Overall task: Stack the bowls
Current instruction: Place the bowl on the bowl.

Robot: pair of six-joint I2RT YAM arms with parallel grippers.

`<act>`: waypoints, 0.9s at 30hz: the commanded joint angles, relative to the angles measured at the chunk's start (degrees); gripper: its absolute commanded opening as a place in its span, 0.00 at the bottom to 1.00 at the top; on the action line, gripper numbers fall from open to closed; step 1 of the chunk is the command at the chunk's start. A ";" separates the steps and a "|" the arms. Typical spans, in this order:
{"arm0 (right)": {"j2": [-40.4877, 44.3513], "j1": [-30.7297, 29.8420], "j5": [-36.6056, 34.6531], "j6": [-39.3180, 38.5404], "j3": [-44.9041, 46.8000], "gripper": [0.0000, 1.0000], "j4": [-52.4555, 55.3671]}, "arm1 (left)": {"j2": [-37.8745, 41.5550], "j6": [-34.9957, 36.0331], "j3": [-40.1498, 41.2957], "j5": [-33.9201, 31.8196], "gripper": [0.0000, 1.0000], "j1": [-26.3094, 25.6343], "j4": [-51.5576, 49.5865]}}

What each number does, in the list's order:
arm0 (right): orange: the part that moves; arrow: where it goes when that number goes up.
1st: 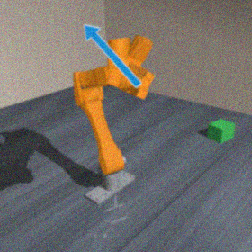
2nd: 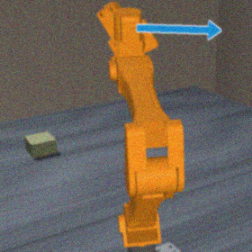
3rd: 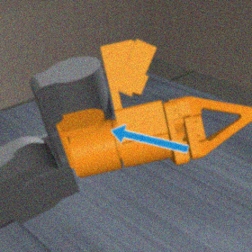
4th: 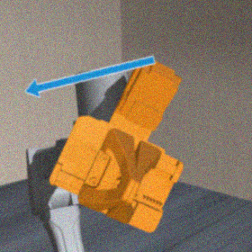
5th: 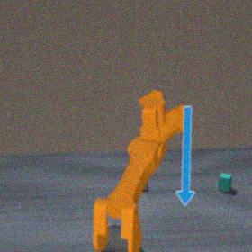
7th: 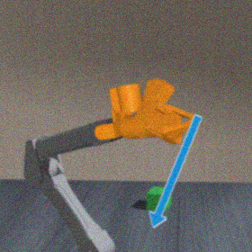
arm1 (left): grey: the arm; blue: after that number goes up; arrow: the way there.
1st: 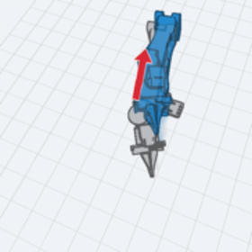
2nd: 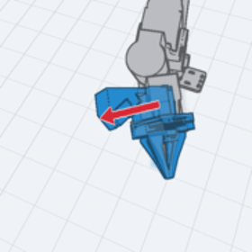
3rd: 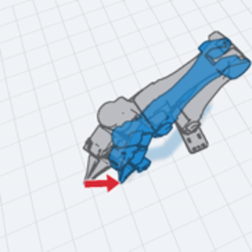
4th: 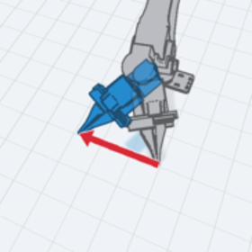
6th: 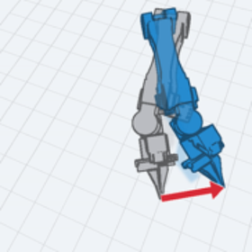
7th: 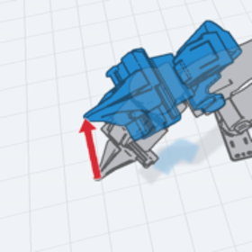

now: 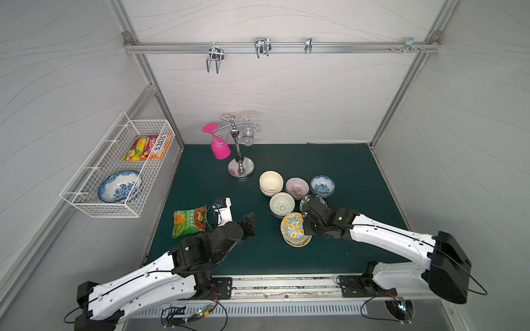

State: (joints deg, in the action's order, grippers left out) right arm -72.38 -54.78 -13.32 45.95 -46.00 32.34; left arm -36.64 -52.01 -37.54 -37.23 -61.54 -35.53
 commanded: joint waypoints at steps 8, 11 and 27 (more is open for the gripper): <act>1.49 2.17 1.71 -0.33 2.84 0.00 -2.70 | -1.10 1.57 -0.58 -0.96 1.00 0.45 3.37; 1.45 2.40 2.12 -0.51 3.31 0.00 -3.10 | -1.91 1.98 -0.82 -0.42 1.00 0.45 3.83; -0.26 2.57 4.73 -3.17 2.90 0.13 -4.00 | -7.67 3.90 -3.70 1.31 1.00 0.77 4.57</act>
State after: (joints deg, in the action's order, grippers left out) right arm -72.60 -52.51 -9.04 43.66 -42.74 30.13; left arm -43.64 -49.45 -37.93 -36.14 -61.12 -32.97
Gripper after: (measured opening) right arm 0.126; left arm 0.998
